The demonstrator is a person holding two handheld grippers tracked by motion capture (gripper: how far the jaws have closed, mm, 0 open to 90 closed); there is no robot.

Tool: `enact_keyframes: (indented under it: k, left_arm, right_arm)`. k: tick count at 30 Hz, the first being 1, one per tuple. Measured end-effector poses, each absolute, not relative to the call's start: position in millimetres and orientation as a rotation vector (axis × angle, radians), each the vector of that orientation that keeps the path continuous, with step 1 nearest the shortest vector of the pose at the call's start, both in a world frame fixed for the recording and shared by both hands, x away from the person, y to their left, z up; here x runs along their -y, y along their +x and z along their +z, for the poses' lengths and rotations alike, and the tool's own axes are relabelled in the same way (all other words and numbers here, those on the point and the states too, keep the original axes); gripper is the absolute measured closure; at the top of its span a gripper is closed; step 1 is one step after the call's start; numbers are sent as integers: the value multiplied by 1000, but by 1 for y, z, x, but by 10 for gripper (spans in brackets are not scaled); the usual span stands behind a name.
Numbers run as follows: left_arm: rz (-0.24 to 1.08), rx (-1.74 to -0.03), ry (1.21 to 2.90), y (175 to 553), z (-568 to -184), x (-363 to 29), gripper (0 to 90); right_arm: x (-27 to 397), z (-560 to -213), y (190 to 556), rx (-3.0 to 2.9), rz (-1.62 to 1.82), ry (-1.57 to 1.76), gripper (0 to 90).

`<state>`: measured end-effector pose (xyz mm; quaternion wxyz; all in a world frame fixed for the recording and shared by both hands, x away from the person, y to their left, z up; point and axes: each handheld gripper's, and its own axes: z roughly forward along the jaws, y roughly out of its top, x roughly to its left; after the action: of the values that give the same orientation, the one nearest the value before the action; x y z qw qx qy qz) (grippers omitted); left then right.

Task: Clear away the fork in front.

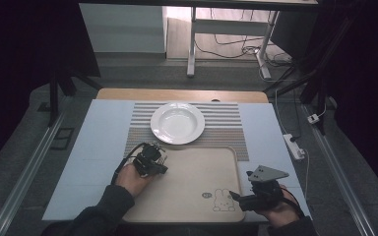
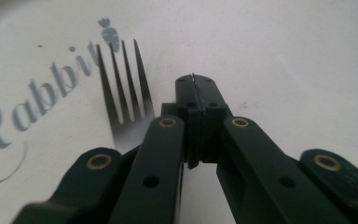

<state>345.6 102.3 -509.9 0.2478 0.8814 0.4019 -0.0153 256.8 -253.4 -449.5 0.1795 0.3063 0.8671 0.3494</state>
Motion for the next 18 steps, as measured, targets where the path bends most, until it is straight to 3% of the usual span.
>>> enact_keyframes:
  k: [18]
  left_arm:
    - [-7,-1209,2337,354,-514,-128,892]
  right_arm:
    - [252,-452,258,-2473,1004,888,89]
